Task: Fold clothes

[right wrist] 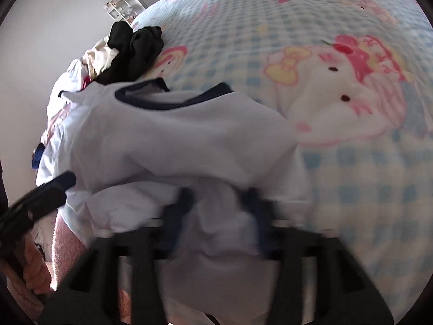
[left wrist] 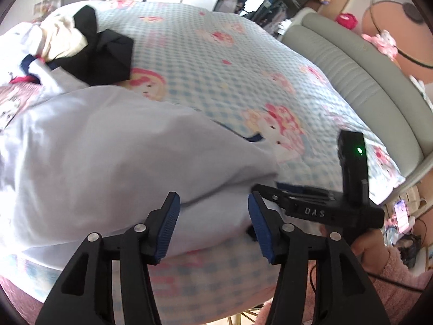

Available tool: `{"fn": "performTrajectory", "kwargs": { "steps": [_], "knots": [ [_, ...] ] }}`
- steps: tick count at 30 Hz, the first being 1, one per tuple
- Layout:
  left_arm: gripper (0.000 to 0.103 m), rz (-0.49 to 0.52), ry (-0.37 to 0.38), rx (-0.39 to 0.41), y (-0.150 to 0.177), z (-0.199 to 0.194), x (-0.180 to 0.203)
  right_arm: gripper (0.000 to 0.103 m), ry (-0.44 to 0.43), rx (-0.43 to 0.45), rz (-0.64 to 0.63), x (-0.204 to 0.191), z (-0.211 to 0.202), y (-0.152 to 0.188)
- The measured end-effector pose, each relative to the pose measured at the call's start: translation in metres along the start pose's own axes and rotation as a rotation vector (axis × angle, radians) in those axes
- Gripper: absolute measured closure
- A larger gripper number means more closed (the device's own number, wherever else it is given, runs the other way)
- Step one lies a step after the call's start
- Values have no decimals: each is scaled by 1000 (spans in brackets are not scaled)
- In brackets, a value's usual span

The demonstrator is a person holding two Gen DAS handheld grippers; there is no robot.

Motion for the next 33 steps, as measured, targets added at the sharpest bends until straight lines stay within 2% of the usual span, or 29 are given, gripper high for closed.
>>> {"fn": "performTrajectory", "kwargs": {
  "steps": [2,4,5,7,8,9,10,12,15,17,19,24,25,26,28,30,32,33],
  "knots": [
    [47,-15,-20,-20,1,7,-9,93,21,28,-15,-4,-6,4],
    [41,8,-29,-31,2,21,-9,95,44,68,-19,-6,-17,4],
    [35,12,-13,-74,4,35,-8,95,65,96,-25,-7,-25,3],
    [38,23,19,-152,8,62,-6,96,100,146,-38,-9,-37,2],
    [42,38,23,-161,10,70,1,96,118,170,-45,-11,-44,2],
    [52,73,12,-153,10,74,10,97,135,195,-51,-12,-51,2],
    [58,119,4,-148,10,77,21,97,150,217,-59,-14,-59,1],
    [90,173,12,-133,2,80,40,98,179,264,-72,-16,-74,1],
    [97,219,65,-103,-16,78,66,98,227,365,-79,-18,-107,-5],
    [98,251,119,-78,-30,73,83,98,275,440,-95,-21,-129,-12],
    [98,255,179,-60,-42,71,99,98,308,478,-91,-19,-146,-19],
    [97,252,299,-65,-47,74,129,98,406,549,-38,4,-174,-25],
    [97,255,319,-64,-46,72,133,98,421,550,-27,9,-177,-25],
    [96,261,330,-61,-43,70,134,98,408,509,-16,17,-172,-26],
    [90,272,313,-58,-39,66,131,96,382,427,6,31,-163,-26],
    [69,253,265,-52,-34,62,121,94,356,344,27,45,-153,-26],
    [66,213,211,-42,-30,58,107,91,273,300,58,52,-148,-19],
    [66,194,185,-37,-28,55,100,87,239,297,66,49,-149,-15]
  ]
}}
Point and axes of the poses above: each gripper's, at about its wrist camera, not at the fingertips, and z roughly the way its jaws point, x to its right, y to its underside, the point moved 2 cm from there along z, roughly the way its jaws point, and after that the axes turned 6 degrees about z, right-handed, at the moved point
